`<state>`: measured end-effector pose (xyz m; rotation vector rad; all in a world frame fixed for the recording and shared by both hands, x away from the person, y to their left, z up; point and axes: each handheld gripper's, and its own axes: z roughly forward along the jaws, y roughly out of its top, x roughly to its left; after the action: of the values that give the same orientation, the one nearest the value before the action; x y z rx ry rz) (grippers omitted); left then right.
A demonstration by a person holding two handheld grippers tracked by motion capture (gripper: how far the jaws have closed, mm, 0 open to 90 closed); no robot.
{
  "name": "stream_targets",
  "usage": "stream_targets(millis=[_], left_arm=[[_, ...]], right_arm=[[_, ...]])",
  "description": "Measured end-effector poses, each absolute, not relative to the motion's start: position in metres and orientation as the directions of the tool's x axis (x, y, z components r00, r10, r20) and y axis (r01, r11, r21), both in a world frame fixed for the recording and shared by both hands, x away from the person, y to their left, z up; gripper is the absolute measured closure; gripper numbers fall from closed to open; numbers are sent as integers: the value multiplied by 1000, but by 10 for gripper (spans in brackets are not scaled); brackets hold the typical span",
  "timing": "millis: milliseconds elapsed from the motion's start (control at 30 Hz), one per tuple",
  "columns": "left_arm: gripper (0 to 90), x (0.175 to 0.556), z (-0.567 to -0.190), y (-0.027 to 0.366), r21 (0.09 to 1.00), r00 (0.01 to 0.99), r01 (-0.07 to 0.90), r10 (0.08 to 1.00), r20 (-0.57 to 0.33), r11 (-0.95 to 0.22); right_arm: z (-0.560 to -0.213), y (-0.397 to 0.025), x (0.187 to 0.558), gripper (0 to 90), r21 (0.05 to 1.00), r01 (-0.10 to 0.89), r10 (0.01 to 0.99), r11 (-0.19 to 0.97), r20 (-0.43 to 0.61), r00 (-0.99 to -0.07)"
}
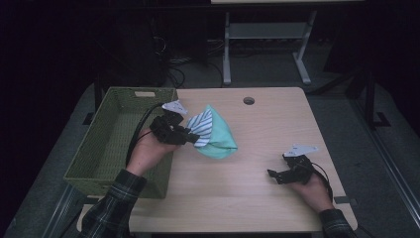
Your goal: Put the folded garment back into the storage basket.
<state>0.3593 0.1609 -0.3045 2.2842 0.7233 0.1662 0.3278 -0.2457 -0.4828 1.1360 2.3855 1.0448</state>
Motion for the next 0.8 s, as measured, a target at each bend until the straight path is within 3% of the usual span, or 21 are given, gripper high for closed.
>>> stream_targets(millis=[800], left_arm=[[737,358,-293,233,700,721,534,688,-83,-474]], right_arm=[[-483,-246,328,111,722,547,765,423,38,-642]])
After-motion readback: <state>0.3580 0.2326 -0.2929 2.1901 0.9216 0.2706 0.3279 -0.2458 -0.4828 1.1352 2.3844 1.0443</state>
